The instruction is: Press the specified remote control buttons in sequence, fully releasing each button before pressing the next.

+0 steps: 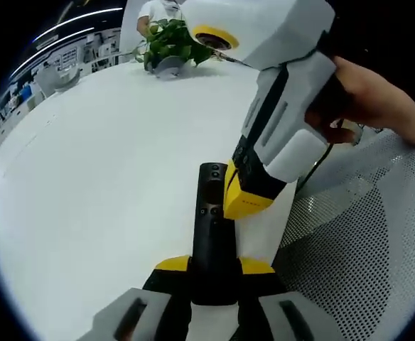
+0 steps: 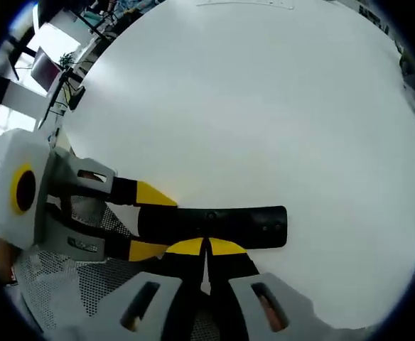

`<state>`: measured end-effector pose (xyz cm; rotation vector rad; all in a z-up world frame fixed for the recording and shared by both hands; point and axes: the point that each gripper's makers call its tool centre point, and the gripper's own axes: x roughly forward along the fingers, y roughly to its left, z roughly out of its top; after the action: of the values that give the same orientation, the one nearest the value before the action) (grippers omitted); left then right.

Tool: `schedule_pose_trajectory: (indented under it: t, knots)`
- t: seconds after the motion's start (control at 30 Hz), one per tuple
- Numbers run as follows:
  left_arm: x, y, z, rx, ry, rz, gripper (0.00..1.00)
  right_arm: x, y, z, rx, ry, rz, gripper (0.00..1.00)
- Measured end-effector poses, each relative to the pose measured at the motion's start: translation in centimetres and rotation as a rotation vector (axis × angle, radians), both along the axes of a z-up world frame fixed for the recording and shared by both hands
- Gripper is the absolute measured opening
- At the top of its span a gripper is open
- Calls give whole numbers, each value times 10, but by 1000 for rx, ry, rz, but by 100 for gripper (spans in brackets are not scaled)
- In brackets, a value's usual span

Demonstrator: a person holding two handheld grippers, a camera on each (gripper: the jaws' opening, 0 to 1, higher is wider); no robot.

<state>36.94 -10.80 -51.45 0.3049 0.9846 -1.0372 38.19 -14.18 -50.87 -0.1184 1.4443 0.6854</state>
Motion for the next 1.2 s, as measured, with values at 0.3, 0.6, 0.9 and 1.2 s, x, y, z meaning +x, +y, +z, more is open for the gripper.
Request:
schedule_pose_trajectory:
  t: [0.3,0.6,0.9,1.2]
  knots:
    - [0,0,0,-4,5,7,22,4,-5,0,-16,-14,-7,0]
    - [0,0,0,-3,2,2,22,4,-5,-1,-23,-25,10,0]
    - [0,0,1,-8,3,2,22,3,-5,1,-25,-32,16,0]
    - [0,0,0,-8,2,-2,22,3,-4,0,-6,-6,-2,0]
